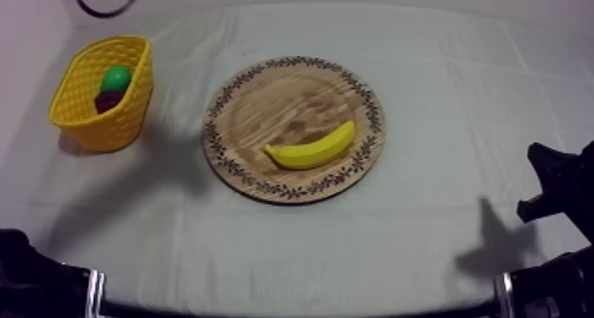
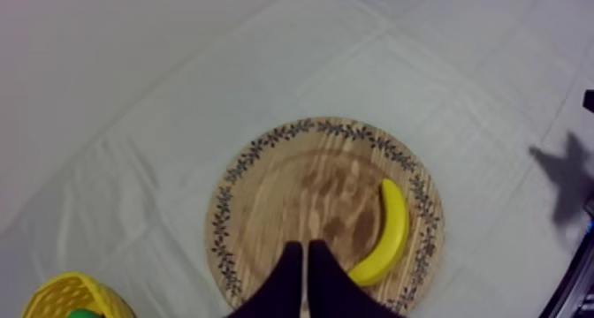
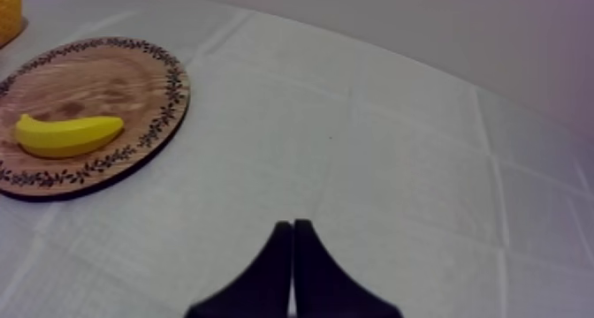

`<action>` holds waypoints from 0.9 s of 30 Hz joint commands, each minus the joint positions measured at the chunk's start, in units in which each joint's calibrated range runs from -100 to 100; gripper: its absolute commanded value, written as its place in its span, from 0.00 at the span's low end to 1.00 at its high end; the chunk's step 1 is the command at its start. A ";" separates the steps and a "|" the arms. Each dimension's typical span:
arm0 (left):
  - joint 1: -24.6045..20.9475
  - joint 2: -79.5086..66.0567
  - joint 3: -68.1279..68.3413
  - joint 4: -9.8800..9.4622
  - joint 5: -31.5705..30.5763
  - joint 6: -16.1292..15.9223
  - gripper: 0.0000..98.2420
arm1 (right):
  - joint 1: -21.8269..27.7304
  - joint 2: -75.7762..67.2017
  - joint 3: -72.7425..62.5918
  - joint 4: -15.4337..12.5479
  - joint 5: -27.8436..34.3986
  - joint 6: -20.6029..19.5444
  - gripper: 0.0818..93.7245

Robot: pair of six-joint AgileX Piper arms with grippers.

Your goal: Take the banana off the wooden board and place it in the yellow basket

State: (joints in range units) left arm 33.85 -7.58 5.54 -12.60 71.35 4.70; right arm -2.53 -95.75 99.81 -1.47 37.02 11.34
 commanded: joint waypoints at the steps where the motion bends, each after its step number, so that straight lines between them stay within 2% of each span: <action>1: 0.30 2.06 0.62 -0.10 -0.59 0.17 0.00 | 0.01 0.00 -0.03 0.03 0.00 0.02 0.00; 8: 1.58 6.39 4.78 -0.59 -6.04 -0.08 0.00 | 0.01 0.00 -0.03 0.03 0.00 0.02 0.00; 12: 2.14 7.90 5.84 -0.13 -7.26 -0.79 0.00 | 0.01 0.00 -0.03 0.03 0.00 0.02 0.00; 21: 2.10 9.11 6.13 3.99 -5.98 -3.96 0.00 | 0.01 0.00 -0.03 0.03 0.00 0.02 0.00; 27: 1.80 9.41 6.38 5.33 -6.16 -5.63 0.00 | 0.01 0.00 -0.03 0.03 0.00 0.02 0.00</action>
State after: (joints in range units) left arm 35.69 1.77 11.92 -7.40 65.33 -0.68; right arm -2.53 -95.75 99.81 -1.47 37.02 11.34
